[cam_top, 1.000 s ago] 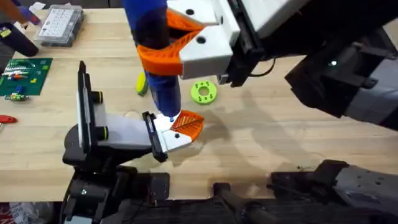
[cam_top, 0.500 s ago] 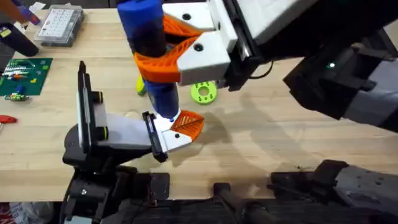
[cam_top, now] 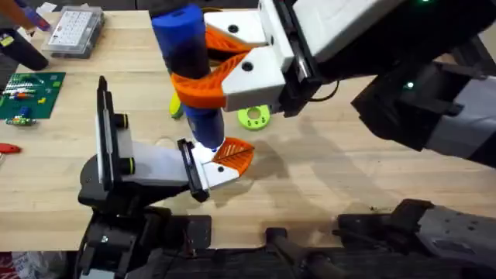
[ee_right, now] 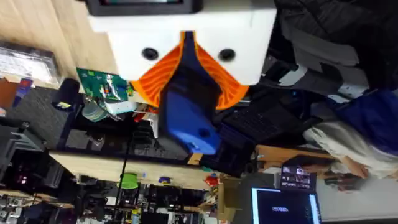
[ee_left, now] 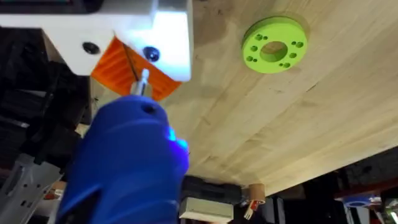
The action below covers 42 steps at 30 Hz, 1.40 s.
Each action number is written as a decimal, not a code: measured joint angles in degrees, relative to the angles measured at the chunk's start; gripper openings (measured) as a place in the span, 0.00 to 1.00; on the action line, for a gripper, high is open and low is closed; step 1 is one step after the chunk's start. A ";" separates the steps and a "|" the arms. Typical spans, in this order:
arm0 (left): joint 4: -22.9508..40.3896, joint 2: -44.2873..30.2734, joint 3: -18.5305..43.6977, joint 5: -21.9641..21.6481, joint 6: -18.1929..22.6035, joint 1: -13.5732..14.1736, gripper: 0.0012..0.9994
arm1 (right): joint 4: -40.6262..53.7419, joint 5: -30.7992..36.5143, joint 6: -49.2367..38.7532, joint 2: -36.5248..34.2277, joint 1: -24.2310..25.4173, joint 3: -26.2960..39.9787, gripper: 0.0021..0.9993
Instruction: Pick up the gripper from the table and insert it into the empty holder that is missing its gripper. Then pick up a screw, insert it into the mounting hole, and use the screwdriver to tighten it. Finally, clean up the table by picking up the vegetable and placing it into the bucket.
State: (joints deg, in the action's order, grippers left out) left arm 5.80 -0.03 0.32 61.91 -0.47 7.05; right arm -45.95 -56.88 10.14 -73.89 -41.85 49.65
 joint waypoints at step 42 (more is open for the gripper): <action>-0.01 0.00 0.00 -0.01 0.00 0.00 0.01 | -0.08 0.00 -1.48 -1.25 -0.79 0.00 0.05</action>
State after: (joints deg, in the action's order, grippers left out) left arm 5.79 -0.03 0.32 61.90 -0.47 7.05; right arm -46.03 -56.88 8.66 -75.13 -42.63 49.65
